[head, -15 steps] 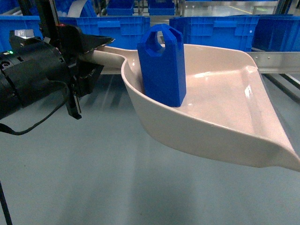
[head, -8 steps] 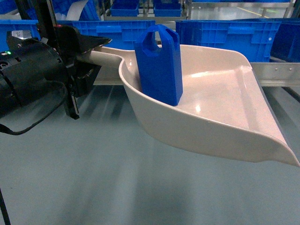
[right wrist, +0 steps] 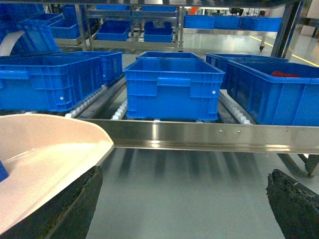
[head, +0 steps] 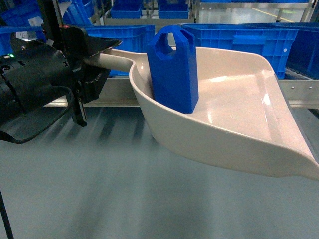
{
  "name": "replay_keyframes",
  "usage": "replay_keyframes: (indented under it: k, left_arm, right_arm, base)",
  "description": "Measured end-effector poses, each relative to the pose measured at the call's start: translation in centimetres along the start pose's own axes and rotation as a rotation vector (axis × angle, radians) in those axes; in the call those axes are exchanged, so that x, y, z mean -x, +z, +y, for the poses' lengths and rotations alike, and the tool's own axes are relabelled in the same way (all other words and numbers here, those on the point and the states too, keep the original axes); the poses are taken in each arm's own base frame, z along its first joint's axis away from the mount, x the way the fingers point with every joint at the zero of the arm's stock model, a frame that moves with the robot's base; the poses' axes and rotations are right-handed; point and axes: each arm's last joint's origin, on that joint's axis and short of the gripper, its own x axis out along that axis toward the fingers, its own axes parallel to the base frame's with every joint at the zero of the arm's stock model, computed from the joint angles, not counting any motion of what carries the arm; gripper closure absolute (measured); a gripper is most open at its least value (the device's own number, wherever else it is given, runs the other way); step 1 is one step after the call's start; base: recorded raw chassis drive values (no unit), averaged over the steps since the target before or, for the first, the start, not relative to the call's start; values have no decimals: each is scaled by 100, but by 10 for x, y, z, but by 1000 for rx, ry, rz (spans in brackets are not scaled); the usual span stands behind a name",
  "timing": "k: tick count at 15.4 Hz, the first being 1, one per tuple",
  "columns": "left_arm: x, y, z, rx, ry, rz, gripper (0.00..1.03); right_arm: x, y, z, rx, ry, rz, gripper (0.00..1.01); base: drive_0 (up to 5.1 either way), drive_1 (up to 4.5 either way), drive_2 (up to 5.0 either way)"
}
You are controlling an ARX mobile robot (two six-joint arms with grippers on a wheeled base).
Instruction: Place part in tray to right shelf
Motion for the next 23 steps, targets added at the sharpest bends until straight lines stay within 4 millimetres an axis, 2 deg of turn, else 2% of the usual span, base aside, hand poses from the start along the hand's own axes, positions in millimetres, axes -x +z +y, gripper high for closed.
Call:
replay_keyframes:
  k: [20, 23]
  left_arm:
    - [-1, -1, 0, 0, -3, 4, 89]
    - [0, 0, 0, -1, -1, -2, 89]
  right_arm:
    - [0, 0, 0, 0, -1, 1, 3]
    - [0, 0, 0, 0, 2, 2, 3]
  base:
    - [378, 305, -404]
    - [0, 0, 0]
